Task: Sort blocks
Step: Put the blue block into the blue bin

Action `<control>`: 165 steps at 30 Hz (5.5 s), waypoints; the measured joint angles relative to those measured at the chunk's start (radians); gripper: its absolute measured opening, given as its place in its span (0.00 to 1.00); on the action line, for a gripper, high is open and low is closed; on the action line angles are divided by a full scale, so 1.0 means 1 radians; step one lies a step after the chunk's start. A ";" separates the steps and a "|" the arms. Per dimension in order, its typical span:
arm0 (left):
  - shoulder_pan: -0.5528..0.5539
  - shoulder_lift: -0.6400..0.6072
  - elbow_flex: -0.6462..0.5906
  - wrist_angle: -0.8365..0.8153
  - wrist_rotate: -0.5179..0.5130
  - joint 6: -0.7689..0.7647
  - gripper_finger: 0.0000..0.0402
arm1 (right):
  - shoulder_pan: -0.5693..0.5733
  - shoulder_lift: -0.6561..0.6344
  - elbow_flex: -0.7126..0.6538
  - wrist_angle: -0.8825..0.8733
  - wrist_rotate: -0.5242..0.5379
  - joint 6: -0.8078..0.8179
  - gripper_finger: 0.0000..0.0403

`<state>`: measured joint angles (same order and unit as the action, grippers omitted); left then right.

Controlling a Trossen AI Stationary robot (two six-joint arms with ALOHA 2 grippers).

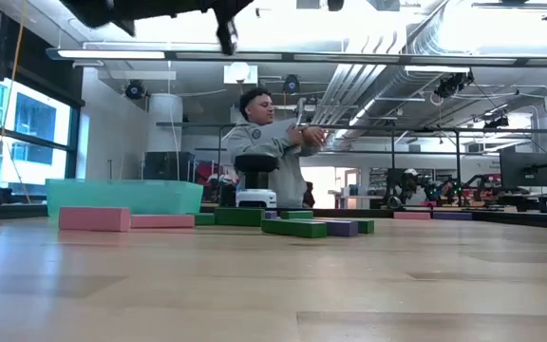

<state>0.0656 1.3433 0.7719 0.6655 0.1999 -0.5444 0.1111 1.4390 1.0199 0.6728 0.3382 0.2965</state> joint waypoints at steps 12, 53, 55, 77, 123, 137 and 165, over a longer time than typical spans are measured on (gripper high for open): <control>0.361 -0.181 0.228 -1.309 -0.363 0.115 0.18 | 0.000 -0.159 0.000 -0.231 0.000 0.007 0.45; 0.451 -0.285 0.218 -1.130 0.035 0.264 0.67 | -0.162 -0.159 0.000 -1.234 -0.118 0.719 0.45; 0.412 -0.290 0.218 -1.125 0.035 0.278 0.67 | -0.265 -0.159 0.000 -1.345 -0.168 0.773 0.45; 0.354 -0.193 0.217 -0.652 -0.177 0.158 0.67 | -1.117 0.169 0.005 -1.451 0.067 -0.120 0.03; 0.438 -0.081 0.216 -0.480 -0.105 0.073 0.67 | -1.283 0.831 0.834 -2.170 -0.108 -0.519 0.46; 0.438 -0.081 0.216 -0.479 -0.109 0.047 0.67 | -1.304 0.868 0.737 -2.079 -0.199 -0.402 0.55; 0.438 -0.089 0.217 -0.479 -0.097 0.067 0.67 | -1.228 0.861 0.682 -2.211 -0.216 -0.427 0.38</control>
<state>0.5037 1.2539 0.9893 0.1864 0.1030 -0.4770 -1.1171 2.2997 1.7020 -1.5384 0.1224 -0.1307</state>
